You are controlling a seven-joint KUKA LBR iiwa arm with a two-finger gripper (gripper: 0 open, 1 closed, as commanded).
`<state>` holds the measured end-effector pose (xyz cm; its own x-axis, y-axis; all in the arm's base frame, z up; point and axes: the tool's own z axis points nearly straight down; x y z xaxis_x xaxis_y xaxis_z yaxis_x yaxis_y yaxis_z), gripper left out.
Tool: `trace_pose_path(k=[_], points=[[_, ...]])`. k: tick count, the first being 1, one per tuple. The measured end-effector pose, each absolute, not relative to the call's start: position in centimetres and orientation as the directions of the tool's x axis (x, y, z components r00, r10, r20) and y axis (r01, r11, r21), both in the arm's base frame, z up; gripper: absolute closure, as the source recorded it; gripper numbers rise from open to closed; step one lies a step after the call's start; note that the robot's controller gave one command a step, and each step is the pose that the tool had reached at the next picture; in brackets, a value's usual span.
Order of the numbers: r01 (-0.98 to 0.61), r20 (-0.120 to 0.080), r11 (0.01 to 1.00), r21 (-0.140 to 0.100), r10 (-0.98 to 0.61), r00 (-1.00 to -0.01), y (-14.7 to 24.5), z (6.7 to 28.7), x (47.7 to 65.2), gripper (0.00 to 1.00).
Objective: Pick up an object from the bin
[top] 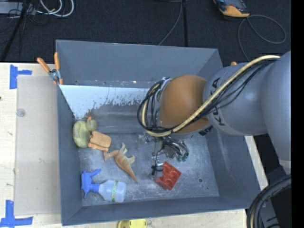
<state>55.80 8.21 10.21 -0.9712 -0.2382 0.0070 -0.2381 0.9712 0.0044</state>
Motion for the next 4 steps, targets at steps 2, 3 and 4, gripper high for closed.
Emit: trace_pose_path(k=[2,3,4], points=[[-0.299,0.012,0.954,0.006,-0.299,-0.954,3.5,10.9,52.4,0.00],[-0.479,0.001,0.878,0.002,-0.479,-0.878,1.7,14.4,51.4,0.00],[-0.548,0.005,0.836,0.006,-0.548,-0.836,0.1,12.5,49.5,0.00]])
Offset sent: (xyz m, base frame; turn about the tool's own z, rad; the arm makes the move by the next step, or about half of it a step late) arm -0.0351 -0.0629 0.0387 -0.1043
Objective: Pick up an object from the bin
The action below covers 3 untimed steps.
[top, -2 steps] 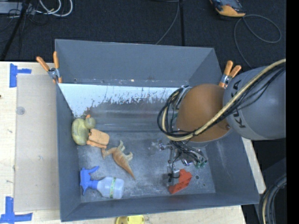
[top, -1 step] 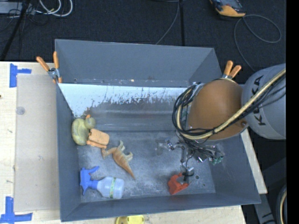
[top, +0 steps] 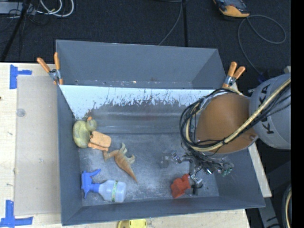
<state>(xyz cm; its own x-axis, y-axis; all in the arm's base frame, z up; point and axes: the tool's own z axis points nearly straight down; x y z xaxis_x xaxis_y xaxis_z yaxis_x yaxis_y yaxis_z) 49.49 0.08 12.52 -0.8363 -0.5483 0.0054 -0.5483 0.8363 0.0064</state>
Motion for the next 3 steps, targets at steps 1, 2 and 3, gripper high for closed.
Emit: trace_pose_path(k=[1,2,3], points=[[-0.652,0.005,0.758,0.005,-0.652,-0.758,1.5,9.8,48.2,0.00],[-0.781,-0.001,0.624,0.006,-0.781,-0.624,-0.8,7.1,47.8,1.00],[-0.781,-0.001,0.625,0.006,-0.781,-0.625,-0.8,7.1,47.8,1.00]])
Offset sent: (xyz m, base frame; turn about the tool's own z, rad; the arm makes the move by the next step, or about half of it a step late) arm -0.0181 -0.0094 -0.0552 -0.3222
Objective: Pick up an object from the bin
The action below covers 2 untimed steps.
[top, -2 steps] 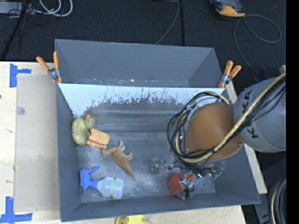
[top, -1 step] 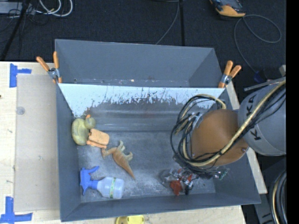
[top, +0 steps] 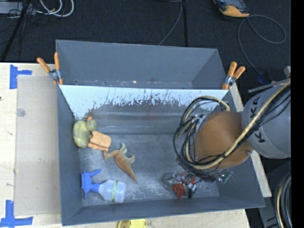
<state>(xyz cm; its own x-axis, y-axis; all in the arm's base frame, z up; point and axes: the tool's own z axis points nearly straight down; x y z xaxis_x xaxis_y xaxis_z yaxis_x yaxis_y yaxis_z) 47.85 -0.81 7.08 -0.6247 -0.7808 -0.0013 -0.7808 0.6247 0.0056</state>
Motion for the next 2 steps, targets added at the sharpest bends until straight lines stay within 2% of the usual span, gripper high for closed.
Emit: trace_pose_path(k=[1,2], points=[[-0.783,0.007,0.622,0.016,-0.783,-0.622,-0.5,10.3,47.4,1.00],[-0.782,-0.002,0.623,0.008,-0.782,-0.623,-2.2,15.3,49.8,1.00]])
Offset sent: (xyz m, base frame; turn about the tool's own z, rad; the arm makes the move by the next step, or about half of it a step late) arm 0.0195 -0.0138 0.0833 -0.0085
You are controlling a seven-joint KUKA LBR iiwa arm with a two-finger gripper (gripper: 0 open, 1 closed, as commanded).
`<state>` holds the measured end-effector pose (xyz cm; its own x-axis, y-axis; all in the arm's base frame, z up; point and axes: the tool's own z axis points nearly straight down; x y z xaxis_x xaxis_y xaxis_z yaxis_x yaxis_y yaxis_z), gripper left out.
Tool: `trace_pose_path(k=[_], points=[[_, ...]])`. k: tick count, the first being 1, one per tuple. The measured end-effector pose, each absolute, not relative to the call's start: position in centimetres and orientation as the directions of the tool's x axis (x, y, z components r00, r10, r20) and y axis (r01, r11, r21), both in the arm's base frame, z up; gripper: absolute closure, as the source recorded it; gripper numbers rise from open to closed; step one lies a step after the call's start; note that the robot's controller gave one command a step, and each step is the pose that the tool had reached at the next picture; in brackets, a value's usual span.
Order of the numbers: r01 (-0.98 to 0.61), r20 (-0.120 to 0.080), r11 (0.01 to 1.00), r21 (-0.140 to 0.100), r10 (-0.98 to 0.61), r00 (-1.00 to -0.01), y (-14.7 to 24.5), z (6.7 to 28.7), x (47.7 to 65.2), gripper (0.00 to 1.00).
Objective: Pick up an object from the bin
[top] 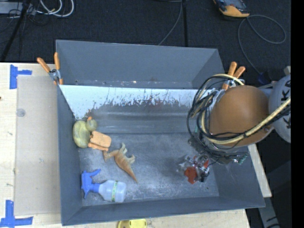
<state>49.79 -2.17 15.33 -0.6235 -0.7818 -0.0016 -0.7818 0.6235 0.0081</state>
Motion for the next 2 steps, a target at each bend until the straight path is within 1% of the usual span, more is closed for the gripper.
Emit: trace_pose_path(k=[1,2], points=[[-0.782,-0.002,0.624,0.008,-0.782,-0.624,-2.2,15.3,49.8,1.00],[-0.908,-0.006,0.420,0.009,-0.908,-0.420,-2.5,17.0,55.9,1.00]])
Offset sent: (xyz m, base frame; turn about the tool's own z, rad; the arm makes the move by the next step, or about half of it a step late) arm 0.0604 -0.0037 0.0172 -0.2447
